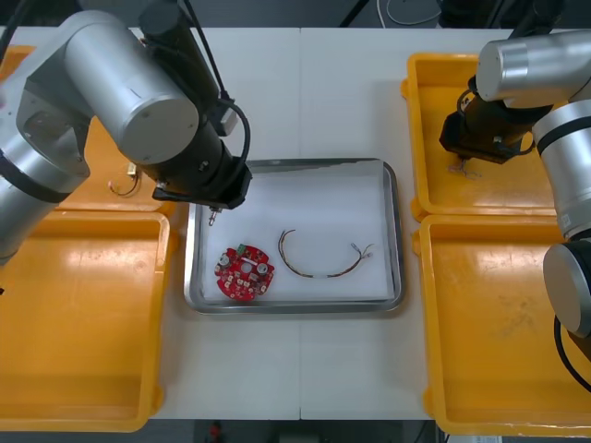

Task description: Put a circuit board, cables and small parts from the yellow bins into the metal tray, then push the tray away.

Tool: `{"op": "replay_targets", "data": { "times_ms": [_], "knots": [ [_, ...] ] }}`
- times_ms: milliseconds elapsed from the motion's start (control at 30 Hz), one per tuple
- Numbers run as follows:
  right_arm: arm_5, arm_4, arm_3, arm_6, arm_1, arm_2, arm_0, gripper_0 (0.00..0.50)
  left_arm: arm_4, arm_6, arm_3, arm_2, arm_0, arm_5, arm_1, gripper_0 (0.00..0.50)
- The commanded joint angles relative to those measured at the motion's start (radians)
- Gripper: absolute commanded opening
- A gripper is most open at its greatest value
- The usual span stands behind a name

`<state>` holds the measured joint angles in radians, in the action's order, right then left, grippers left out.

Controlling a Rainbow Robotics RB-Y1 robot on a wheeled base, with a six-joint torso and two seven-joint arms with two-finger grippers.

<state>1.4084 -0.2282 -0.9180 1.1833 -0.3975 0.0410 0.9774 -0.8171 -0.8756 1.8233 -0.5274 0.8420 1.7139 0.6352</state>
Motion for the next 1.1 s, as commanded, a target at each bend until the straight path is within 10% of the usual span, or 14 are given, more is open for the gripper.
{"op": "replay_targets", "data": {
  "times_ms": [33, 533, 967, 1000, 1067, 1100],
  "knots": [
    [0.081, 0.023, -0.096, -0.005, -0.006, -0.001, 0.032, 0.0, 0.035, 0.001, -0.047, -0.049, 0.046, -0.068, -0.04, 0.0],
    [0.497, 0.015, -0.424, 0.044, -0.046, 0.033, 0.032, 0.0, 0.111, -0.037, -0.199, -0.129, 0.046, -0.197, -0.052, 0.0],
    [0.511, -0.057, -0.602, 0.088, -0.087, 0.065, 0.032, 0.0, 0.133, -0.043, -0.24, -0.151, 0.046, -0.255, -0.055, 0.002],
    [0.511, -0.06, -0.616, 0.093, -0.089, 0.065, 0.032, 0.0, 0.133, -0.043, -0.24, -0.151, 0.046, -0.258, -0.055, 0.066],
    [0.511, -0.063, -0.633, 0.101, -0.089, 0.065, 0.032, 0.0, 0.134, -0.039, -0.24, -0.151, 0.046, -0.26, -0.055, 0.427],
    [0.511, -0.065, -0.636, 0.104, -0.089, 0.065, 0.032, 0.0, 0.133, -0.039, -0.24, -0.151, 0.046, -0.26, -0.055, 0.472]
  ]
}}
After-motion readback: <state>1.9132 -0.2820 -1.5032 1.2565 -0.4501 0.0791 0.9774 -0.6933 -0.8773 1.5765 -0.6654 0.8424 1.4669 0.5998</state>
